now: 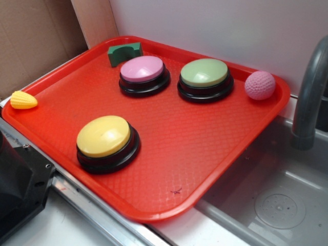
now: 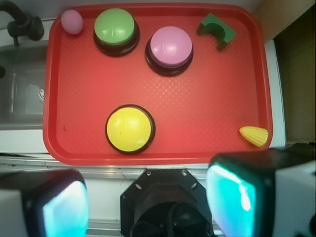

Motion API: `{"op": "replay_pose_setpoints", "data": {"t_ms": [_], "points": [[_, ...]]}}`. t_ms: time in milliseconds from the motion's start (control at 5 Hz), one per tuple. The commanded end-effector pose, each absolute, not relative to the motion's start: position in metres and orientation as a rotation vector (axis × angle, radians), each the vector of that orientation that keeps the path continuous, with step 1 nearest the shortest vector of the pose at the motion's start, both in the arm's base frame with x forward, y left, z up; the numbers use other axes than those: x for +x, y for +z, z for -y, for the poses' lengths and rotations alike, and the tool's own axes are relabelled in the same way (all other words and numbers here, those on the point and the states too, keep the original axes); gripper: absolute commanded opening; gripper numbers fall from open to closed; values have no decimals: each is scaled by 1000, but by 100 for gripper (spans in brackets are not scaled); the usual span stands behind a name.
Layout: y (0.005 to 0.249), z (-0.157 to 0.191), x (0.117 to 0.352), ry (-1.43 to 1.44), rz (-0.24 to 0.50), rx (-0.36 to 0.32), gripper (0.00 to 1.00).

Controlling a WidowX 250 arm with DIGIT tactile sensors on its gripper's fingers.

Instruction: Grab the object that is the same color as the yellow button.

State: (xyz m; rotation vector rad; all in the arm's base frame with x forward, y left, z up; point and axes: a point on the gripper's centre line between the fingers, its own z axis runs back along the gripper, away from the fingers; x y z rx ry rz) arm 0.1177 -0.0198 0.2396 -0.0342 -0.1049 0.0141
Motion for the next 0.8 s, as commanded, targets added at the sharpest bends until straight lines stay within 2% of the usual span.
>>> {"op": "replay_pose_setpoints", "data": {"t_ms": [0, 200, 400, 600], "points": [[184, -67, 151, 254, -36, 93, 100], [162, -98, 150, 121, -19, 120, 100], [132, -138, 135, -13, -9, 98, 100], [122, -151, 138, -269, -56, 222, 100]]}}
